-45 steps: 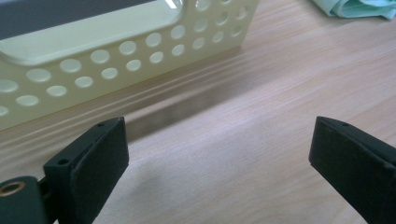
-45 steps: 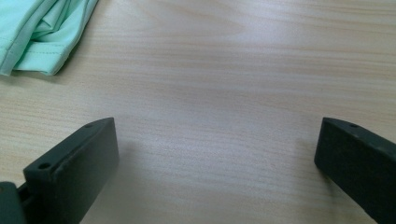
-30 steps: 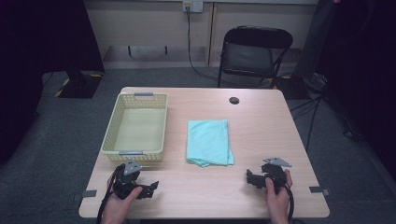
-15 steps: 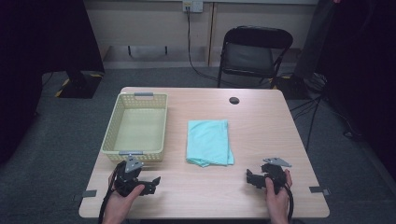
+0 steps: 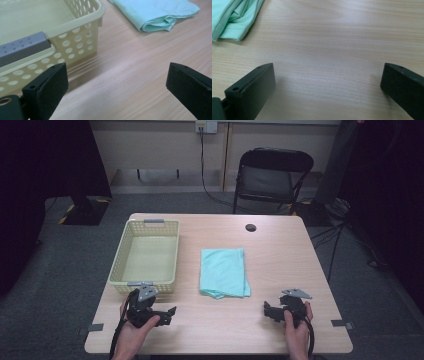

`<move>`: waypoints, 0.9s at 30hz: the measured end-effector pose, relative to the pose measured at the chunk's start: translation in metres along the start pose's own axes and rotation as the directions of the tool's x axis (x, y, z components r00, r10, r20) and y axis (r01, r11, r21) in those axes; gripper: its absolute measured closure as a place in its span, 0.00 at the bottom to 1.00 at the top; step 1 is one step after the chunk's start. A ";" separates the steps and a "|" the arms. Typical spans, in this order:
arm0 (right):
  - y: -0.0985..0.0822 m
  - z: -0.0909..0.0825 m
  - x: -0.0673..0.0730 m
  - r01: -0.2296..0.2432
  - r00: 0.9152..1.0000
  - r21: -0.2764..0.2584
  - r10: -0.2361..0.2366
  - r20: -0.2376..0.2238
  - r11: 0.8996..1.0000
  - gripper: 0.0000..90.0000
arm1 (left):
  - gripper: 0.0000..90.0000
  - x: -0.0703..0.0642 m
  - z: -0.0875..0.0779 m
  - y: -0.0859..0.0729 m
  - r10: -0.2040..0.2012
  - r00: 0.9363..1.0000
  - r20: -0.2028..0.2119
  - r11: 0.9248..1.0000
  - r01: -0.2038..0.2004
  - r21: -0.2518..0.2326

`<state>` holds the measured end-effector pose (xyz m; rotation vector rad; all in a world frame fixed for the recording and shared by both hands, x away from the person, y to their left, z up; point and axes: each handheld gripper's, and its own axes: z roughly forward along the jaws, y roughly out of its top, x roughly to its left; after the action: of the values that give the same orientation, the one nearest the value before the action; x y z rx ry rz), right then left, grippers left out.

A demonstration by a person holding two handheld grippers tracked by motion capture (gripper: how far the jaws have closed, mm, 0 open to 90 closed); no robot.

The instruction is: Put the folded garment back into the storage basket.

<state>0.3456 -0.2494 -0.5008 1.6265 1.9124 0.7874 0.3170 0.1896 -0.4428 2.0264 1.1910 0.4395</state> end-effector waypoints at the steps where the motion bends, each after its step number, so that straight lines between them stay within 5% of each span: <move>1: 0.000 0.000 0.000 0.000 1.000 0.000 0.000 0.000 1.000 0.00 | 0.04 -0.001 0.000 0.001 0.005 1.000 0.001 1.000 -0.005 0.001; 27: 0.000 0.000 0.000 0.000 1.000 0.000 0.000 0.000 1.000 0.00 | 0.05 -0.024 0.014 0.025 0.053 0.998 0.017 0.998 -0.053 0.013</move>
<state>0.3456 -0.2494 -0.5007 1.6267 1.9127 0.7868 0.3287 0.1555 -0.4319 2.0731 1.1347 0.4404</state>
